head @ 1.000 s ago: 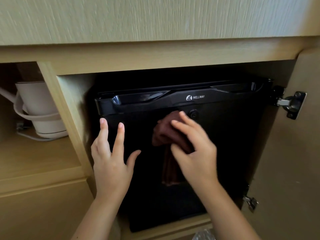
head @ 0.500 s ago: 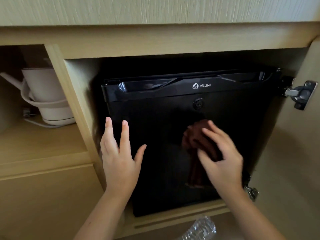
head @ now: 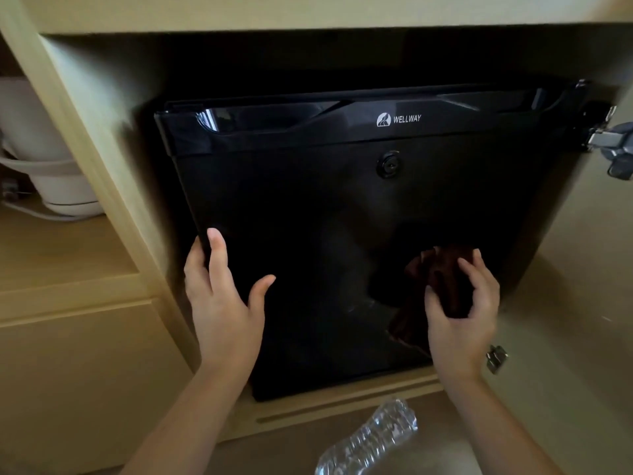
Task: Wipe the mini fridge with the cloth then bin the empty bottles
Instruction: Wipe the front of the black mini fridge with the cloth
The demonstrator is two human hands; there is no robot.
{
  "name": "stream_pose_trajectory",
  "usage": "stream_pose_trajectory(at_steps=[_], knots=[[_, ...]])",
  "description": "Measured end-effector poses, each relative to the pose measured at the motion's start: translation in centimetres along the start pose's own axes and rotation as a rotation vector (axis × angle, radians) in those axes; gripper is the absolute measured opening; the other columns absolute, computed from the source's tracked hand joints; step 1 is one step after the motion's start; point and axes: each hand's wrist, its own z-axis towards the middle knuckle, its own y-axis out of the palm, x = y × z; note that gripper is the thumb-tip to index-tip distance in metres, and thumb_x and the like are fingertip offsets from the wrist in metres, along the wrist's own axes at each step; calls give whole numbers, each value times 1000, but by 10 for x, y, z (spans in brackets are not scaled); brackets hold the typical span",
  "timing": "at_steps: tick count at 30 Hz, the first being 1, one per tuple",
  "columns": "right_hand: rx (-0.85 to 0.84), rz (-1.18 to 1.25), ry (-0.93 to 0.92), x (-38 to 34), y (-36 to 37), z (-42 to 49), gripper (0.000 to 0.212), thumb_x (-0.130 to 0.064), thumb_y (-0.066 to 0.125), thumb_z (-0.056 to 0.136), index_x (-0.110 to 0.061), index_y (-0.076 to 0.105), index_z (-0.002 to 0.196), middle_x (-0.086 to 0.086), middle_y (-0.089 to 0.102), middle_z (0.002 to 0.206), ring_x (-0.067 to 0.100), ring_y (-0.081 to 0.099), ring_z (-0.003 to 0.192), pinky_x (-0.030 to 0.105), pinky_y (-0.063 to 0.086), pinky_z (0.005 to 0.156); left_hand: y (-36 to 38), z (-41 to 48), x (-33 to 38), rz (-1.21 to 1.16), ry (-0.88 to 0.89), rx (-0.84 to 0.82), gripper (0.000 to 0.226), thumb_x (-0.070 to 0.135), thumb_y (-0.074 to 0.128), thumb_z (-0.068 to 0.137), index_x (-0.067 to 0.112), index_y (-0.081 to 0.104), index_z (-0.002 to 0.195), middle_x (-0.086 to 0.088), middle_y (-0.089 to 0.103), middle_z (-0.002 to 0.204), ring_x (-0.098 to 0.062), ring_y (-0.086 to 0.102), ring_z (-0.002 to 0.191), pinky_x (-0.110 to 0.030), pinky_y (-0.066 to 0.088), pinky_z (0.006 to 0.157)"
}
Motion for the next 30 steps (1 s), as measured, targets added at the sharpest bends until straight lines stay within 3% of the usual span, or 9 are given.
stream_pose_trajectory(at_steps=[3,5,10,12,18,20,23,26,30], knots=[[23,-32,-23,4,9,-6,51,6,67,75,-3,50,121,13,38,138,0,35,126,6,27,100,3,-1,0,37,13,9,87,20,66,81,33,3,140,-24,21,146,-36,27,134,-43,30,103],[43,-40,-10,8,18,-12,51,-8,64,78,-6,46,126,9,32,142,-2,28,130,8,26,102,5,-3,-1,48,18,3,86,20,64,82,30,2,141,-25,19,146,-37,23,135,-45,28,105],[41,-130,-4,11,30,-24,63,-36,59,79,-14,37,132,6,23,148,2,20,134,29,30,107,8,-11,-1,61,29,-53,91,25,65,79,32,-1,142,-23,5,150,-33,12,139,-39,20,106],[59,-167,7,8,33,-28,69,-41,64,76,-13,36,133,5,23,148,3,19,133,23,26,106,11,-15,-1,79,31,-60,94,25,67,77,28,-1,143,-25,2,150,-33,7,139,-40,18,107],[128,-128,35,8,39,-33,63,-9,71,77,-16,41,132,7,27,147,9,25,133,28,31,105,16,-21,5,164,-9,-53,92,28,66,78,24,0,143,-34,2,147,-44,7,136,-56,22,106],[155,-86,30,9,38,-32,59,-2,68,77,-13,46,130,6,30,144,12,29,133,21,32,106,18,-22,8,166,-25,-52,93,29,67,77,26,1,142,-33,1,147,-45,7,136,-57,22,106],[181,-45,58,6,45,-47,56,-1,65,76,-14,50,127,8,34,142,18,33,132,27,34,107,18,-22,7,169,-19,-66,97,30,70,75,25,1,143,-32,0,148,-44,6,137,-52,18,107],[38,-29,28,0,61,-92,53,-11,62,74,-20,51,125,4,34,141,18,37,129,29,33,106,16,-21,5,178,-15,-54,98,32,71,73,23,3,143,-34,4,147,-46,9,136,-46,14,105],[-188,-84,-84,6,72,-143,52,-9,66,71,-21,54,120,5,38,134,12,39,121,16,27,106,17,-21,8,176,-46,-68,100,32,72,74,26,0,143,-29,0,149,-43,7,137,-39,11,104]])
